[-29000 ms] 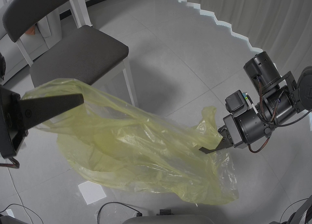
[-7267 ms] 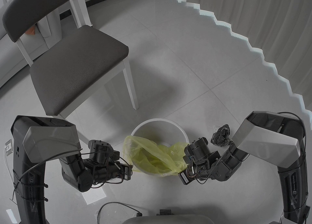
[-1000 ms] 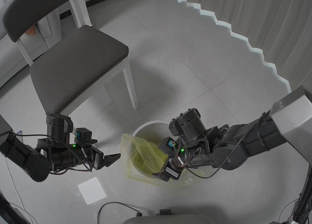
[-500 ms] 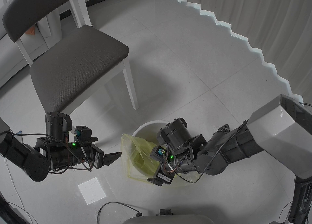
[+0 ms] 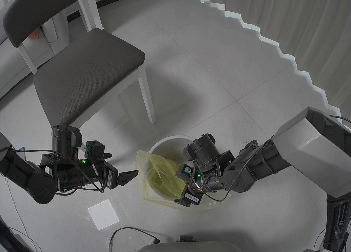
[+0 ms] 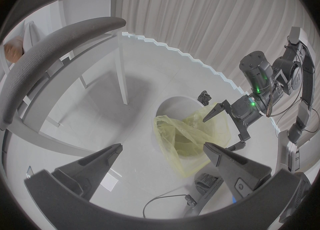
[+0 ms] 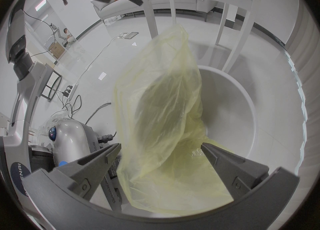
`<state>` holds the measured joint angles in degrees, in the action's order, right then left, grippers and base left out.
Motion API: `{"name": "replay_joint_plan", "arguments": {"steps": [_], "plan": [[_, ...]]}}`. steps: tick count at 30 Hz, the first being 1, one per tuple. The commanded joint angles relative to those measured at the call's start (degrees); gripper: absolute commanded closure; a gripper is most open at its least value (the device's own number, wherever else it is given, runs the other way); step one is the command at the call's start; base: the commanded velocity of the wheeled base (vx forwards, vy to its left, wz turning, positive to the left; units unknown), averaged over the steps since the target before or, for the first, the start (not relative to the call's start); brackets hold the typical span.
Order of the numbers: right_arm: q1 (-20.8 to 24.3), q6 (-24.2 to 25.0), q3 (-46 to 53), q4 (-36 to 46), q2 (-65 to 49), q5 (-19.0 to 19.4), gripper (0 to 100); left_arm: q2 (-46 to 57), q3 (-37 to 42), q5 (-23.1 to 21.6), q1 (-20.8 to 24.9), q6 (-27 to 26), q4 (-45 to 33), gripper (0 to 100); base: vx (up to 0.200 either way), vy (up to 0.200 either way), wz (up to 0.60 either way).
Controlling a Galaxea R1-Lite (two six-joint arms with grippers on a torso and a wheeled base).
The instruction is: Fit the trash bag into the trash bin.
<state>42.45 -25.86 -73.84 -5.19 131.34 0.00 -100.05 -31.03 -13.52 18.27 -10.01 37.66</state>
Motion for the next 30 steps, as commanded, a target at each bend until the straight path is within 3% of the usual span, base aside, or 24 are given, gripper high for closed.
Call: {"name": "replay_joint_plan", "arguments": {"steps": [1,14,15,26,28,30], "plan": [[-0.6,-0.3,0.0,0.0,1.0,0.0,0,0.0,-0.1,0.0,0.3,0.0,0.0,0,0.000,0.000,0.00],[-1.9,-1.0,0.0,0.0,2.0,0.0,0,0.0,-0.4,-0.1,0.8,0.0,0.0,0,0.000,0.000,0.00],[-2.0,-0.9,0.0,0.0,2.0,0.0,100,0.1,-0.7,-0.2,0.8,0.1,-0.2,0,0.000,0.000,0.00],[-2.0,-0.5,0.2,-0.1,0.6,0.0,100,-0.4,-2.3,-0.4,0.8,-0.5,-1.0,0,0.000,0.000,0.00],[-1.9,-0.5,0.4,0.0,0.1,0.0,100,-0.5,-2.9,-0.5,0.8,-1.2,-1.6,0,0.000,0.000,0.00],[-1.8,-0.5,0.7,0.0,-1.2,0.0,100,-0.4,-5.3,-2.0,0.2,-5.2,-5.4,0,0.000,0.000,0.00]]}}
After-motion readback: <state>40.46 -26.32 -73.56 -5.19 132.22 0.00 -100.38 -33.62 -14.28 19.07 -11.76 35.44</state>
